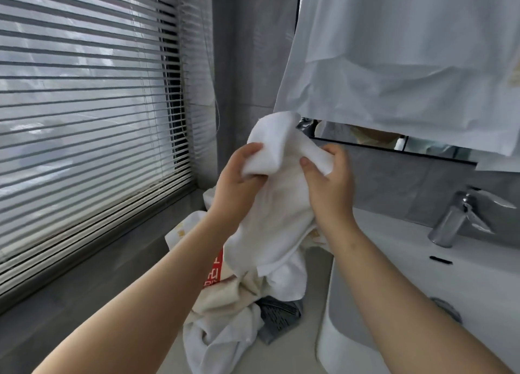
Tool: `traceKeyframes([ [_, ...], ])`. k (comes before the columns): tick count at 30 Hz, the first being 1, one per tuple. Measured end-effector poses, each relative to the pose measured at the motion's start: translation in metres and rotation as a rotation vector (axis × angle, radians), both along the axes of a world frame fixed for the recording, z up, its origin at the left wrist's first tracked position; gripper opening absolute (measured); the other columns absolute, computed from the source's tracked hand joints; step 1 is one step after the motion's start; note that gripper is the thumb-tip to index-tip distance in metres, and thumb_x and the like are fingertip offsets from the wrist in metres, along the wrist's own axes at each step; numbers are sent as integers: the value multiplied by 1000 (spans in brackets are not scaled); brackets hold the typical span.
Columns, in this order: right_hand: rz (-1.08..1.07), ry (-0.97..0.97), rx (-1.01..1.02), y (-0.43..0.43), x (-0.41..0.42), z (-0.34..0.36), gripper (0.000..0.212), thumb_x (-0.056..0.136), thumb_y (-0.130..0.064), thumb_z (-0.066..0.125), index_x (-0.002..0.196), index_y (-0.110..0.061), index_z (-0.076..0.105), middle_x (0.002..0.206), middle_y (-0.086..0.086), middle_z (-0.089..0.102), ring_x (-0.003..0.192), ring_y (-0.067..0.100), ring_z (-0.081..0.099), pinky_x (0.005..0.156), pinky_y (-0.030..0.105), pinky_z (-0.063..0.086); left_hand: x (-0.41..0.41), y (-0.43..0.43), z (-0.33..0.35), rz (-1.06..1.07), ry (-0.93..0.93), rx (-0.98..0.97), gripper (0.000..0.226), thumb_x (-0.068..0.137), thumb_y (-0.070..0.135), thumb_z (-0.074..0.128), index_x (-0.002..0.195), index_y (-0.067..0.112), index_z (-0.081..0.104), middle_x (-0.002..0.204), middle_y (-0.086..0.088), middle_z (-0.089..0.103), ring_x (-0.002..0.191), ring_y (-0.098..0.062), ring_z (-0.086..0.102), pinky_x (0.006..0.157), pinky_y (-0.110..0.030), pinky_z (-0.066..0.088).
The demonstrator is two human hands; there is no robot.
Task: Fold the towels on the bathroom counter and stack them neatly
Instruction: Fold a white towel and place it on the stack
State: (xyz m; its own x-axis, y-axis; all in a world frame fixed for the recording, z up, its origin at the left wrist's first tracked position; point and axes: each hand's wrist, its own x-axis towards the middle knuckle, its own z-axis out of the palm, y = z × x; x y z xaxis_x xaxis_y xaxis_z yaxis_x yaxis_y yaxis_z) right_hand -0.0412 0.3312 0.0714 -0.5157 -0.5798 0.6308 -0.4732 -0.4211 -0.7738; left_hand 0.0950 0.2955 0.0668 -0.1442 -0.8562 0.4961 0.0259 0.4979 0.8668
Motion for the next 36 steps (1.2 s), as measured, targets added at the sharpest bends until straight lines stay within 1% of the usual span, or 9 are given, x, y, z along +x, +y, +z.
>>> traceKeyframes([
  [3,-42,-38,-43,16,-1,8,21,85,-17,66,96,-24,49,84,-19,53,76,-13,51,66,4,37,-6,13,7,-84,22,-29,45,87,-2,55,118,30,52,105,26,52,89,16,51,76,-3,43],
  [6,-83,-70,-54,37,-8,10,20,86,-18,65,97,-25,50,87,-18,56,81,-6,53,70,9,41,-17,26,9,-170,27,-33,42,88,-1,54,116,31,50,105,25,51,83,23,50,73,-1,41],
  [10,-180,-103,-55,78,-27,5,23,86,-18,65,89,-33,47,88,-16,56,82,2,55,73,17,44,-44,47,4,-304,40,-8,42,89,1,54,114,34,49,110,19,53,91,11,53,78,-8,44],
  [16,-321,-155,-8,152,-71,-7,24,86,-19,65,87,-35,47,90,-18,56,83,-1,55,73,16,44,-102,100,-10,-496,26,110,36,91,7,55,116,33,49,118,8,55,105,-14,56,91,-30,49],
  [21,-445,-205,32,225,-119,-18,20,86,-21,63,98,-28,50,90,-15,57,83,3,55,66,12,43,-161,162,-21,-624,-4,153,33,93,12,54,123,26,48,115,7,55,93,-2,56,77,-16,47],
  [24,-503,-209,50,279,-151,-27,22,85,-20,63,88,-35,47,89,-16,56,82,3,55,66,15,43,-200,210,-33,-687,-10,211,32,93,14,55,120,29,49,115,4,56,96,-10,58,82,-26,50],
  [26,-522,-204,92,318,-174,-33,24,86,-18,63,87,-35,46,86,-17,55,78,-2,53,61,9,41,-225,247,-43,-710,-12,268,30,92,14,57,116,30,51,114,3,58,99,-15,59,86,-32,51],
  [33,-614,-245,197,438,-250,-63,21,86,-18,62,101,-25,49,89,-19,55,81,-2,53,64,10,40,-310,358,-76,-830,-52,395,31,91,15,58,120,22,51,111,4,57,94,-12,57,77,-24,46],
  [36,-663,-261,253,473,-278,-76,23,86,-19,62,103,-26,48,96,-13,58,88,7,55,69,19,41,-342,386,-88,-879,-107,418,33,83,23,63,114,25,53,108,4,58,94,-14,58,79,-27,47],
])
